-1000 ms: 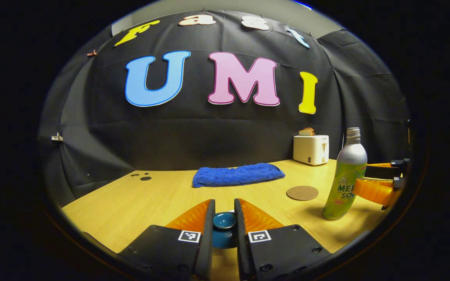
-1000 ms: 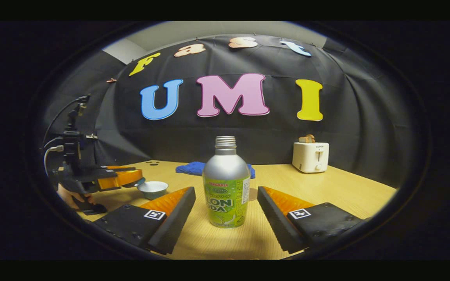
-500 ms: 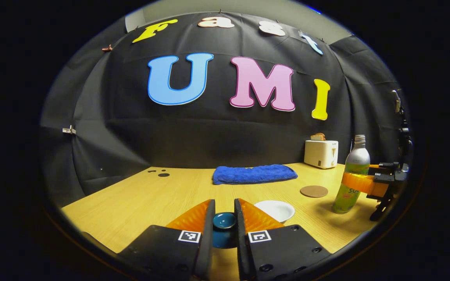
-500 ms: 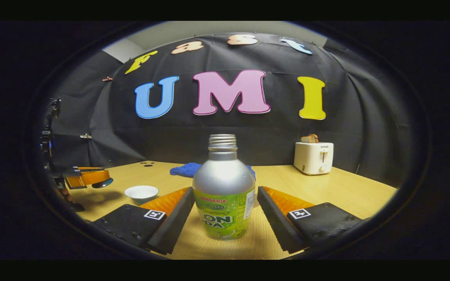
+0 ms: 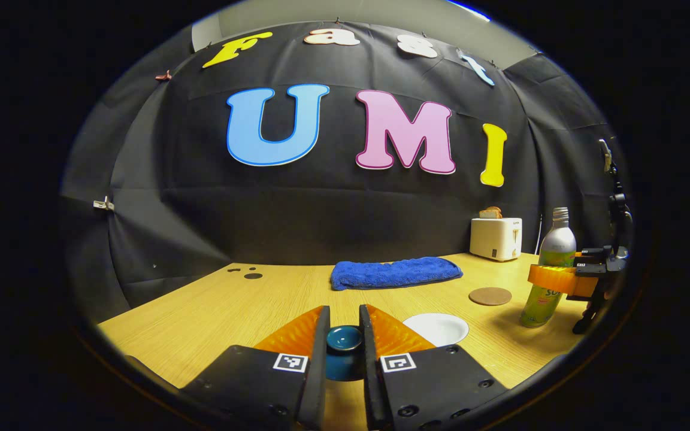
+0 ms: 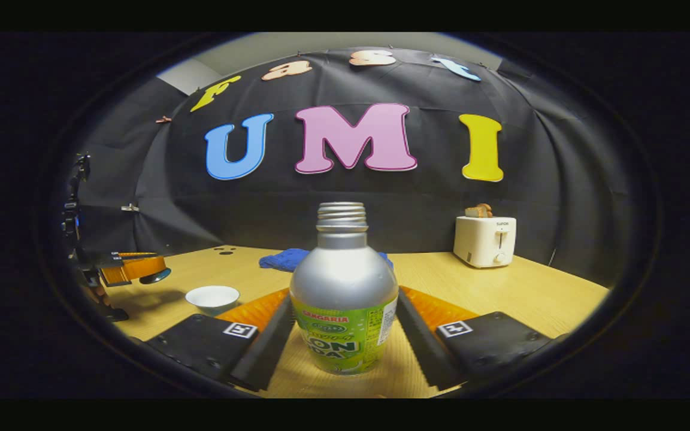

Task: Open the teacup lid with one hand, grasp the water bottle and pour water into the teacup with the other hand; after pouring, place the water bottle on the coaster and then close the teacup lid.

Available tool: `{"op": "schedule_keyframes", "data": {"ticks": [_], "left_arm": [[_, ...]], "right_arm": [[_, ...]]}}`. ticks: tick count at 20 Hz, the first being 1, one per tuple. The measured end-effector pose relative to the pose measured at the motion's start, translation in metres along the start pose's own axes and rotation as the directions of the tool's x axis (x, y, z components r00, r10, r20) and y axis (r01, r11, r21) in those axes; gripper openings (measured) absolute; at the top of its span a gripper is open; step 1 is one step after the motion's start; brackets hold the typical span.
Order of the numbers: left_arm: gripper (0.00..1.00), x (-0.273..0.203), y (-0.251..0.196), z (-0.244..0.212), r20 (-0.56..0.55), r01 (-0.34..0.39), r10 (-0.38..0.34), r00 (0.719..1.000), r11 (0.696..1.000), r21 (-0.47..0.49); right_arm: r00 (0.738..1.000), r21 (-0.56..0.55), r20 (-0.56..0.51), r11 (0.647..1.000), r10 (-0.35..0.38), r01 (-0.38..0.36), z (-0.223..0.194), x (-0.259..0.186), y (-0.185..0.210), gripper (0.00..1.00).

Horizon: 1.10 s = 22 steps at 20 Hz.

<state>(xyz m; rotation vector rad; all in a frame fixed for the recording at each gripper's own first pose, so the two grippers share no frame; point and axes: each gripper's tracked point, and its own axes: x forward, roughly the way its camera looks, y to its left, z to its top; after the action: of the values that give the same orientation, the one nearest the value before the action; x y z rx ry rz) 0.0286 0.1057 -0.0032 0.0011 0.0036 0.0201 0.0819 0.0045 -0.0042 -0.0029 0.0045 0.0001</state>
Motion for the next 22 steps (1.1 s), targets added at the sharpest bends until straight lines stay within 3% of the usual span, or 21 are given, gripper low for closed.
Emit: {"op": "schedule_keyframes", "data": {"ticks": [1, 7, 11, 14, 15, 19, 22], "left_arm": [[0.30, 0.001, 0.001, 0.000, 0.001, 0.000, 0.000, 1.000, 1.000, 0.000], [0.30, 0.002, -0.002, 0.000, 0.000, 0.019, -0.019, 1.000, 1.000, 0.001], [0.30, 0.001, -0.004, 0.000, 0.002, 0.034, -0.034, 0.999, 0.999, 0.001], [0.30, 0.002, -0.002, 0.001, 0.003, 0.059, -0.059, 0.998, 0.998, 0.003], [0.30, 0.002, 0.007, 0.000, 0.002, 0.044, -0.044, 0.999, 0.999, 0.001], [0.30, 0.001, 0.031, -0.001, 0.000, -0.011, 0.011, 1.000, 1.000, 0.001], [0.30, 0.002, 0.037, 0.000, -0.002, -0.016, 0.016, 1.000, 1.000, 0.000]], "right_arm": [[1.000, 0.001, 0.007, 1.000, -0.005, 0.005, 0.001, 0.001, -0.001, 0.84], [1.000, 0.003, 0.005, 1.000, -0.002, 0.002, 0.000, 0.000, 0.000, 0.83], [1.000, -0.006, 0.006, 1.000, -0.023, 0.023, 0.001, 0.001, -0.004, 0.77], [0.998, -0.068, -0.012, 0.996, -0.057, 0.056, 0.002, 0.006, -0.016, 0.72], [0.998, -0.115, -0.013, 0.991, -0.064, 0.063, 0.006, 0.006, -0.017, 0.75], [0.997, -0.313, 0.050, 0.947, -0.053, 0.066, 0.038, 0.008, -0.008, 0.75], [0.998, -0.504, 0.054, 0.863, -0.010, 0.036, 0.048, 0.023, 0.011, 0.72]]}}
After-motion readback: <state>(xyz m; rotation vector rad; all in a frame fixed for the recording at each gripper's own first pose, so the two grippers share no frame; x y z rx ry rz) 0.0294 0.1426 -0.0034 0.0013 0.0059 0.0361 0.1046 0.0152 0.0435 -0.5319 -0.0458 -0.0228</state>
